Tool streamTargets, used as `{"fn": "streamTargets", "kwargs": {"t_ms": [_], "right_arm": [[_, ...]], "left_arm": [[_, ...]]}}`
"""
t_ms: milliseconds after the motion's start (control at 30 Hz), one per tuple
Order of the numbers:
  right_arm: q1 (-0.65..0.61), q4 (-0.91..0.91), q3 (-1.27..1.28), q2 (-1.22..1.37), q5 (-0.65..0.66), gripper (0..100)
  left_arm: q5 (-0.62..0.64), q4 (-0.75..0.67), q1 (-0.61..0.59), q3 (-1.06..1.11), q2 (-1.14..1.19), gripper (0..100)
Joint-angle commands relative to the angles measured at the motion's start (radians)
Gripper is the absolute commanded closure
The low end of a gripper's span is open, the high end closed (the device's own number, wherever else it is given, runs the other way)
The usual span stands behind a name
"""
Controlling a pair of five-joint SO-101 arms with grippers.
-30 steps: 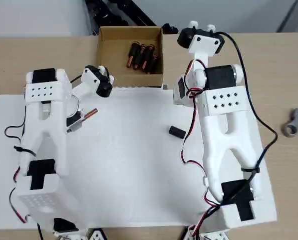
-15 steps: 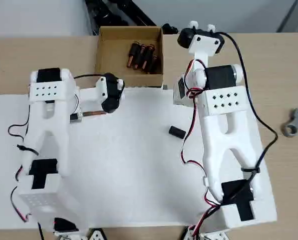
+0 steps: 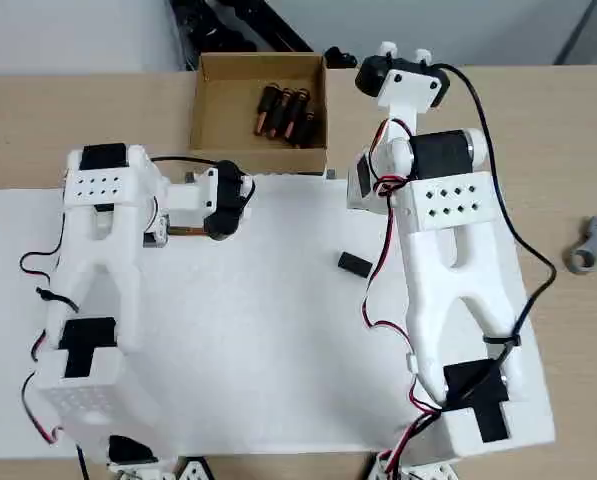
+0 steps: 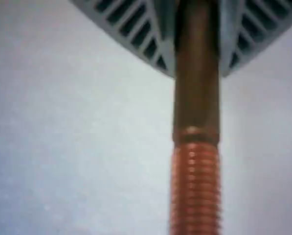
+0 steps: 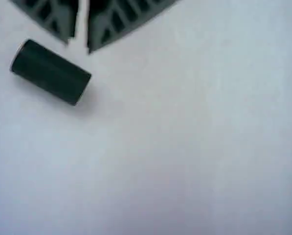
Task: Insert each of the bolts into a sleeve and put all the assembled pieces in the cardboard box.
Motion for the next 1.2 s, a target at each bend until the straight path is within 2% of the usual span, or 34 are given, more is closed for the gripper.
{"fn": "streamTargets", "kwargs": {"t_ms": [0,167,367,467,567,867,1033,1167], "right_arm": [[0.007,-0.007,-0.034,-0.045,-0.011,98.0],[0.005,-0.002,-0.034,-0.045,-0.011,98.1],[0.005,0.002,-0.034,-0.045,-0.011,98.1],[0.005,0.002,-0.034,-0.045,-0.011,98.2],[0.005,0.004,-0.034,-0.045,-0.011,98.2],[0.005,0.004,-0.034,-0.045,-0.011,98.1],[0.007,0.004,-0.032,-0.045,-0.011,98.0],[0.010,0.004,-0.032,-0.045,-0.011,98.3]], "left_arm": [[0.072,-0.031,0.006,-0.005,-0.008,97],[0.239,-0.066,0.005,-0.005,-0.008,85],[0.345,-0.075,0.006,-0.005,-0.008,83],[0.482,-0.075,0.006,-0.005,-0.009,83],[0.744,-0.075,0.003,-0.005,-0.009,84],[1.795,-0.051,-0.015,-0.004,-0.008,83],[2.093,-0.015,-0.015,-0.004,-0.008,83],[2.414,-0.018,-0.055,-0.004,-0.008,83]]}}
